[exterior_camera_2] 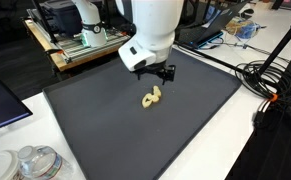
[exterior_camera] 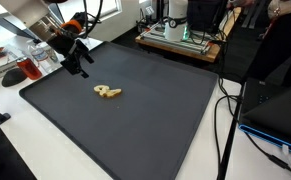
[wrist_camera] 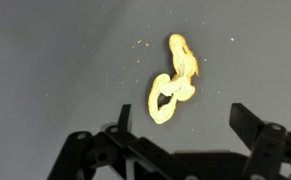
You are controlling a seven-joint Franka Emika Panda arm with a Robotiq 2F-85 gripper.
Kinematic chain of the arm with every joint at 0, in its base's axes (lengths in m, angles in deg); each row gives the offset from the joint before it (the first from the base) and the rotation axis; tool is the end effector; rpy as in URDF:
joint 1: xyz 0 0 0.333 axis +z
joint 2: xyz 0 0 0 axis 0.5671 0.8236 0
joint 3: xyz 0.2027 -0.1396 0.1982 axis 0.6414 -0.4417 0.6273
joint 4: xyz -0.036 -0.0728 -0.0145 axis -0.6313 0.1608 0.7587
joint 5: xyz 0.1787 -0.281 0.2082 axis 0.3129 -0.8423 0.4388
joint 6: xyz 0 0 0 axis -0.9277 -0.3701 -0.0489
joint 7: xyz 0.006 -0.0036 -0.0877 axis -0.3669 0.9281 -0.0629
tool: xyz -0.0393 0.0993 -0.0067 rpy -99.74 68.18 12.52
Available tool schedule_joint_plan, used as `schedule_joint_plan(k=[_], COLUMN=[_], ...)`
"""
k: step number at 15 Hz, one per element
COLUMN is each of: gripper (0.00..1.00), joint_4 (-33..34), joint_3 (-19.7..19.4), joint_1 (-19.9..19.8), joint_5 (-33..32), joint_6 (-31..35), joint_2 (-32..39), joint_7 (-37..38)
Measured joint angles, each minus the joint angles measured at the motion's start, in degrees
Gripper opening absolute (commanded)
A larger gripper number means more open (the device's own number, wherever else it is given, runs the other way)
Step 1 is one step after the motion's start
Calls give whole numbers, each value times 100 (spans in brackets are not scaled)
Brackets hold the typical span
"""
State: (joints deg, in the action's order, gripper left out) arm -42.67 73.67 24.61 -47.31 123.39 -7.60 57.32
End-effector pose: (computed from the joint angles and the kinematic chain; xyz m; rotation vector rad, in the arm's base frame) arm 0.6957 -0.1337 0.2699 -2.6430 1.3997 0.5004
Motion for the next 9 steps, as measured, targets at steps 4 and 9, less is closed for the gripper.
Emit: schedule_joint_plan(k=[4, 9], gripper=[100, 100], joint_4=[217, 344], joint_3=[-2, 17], joint_1=[-375, -661], joint_5=[477, 1055], joint_6=[25, 138], joint_2=[323, 638], joint_7=[-770, -1523])
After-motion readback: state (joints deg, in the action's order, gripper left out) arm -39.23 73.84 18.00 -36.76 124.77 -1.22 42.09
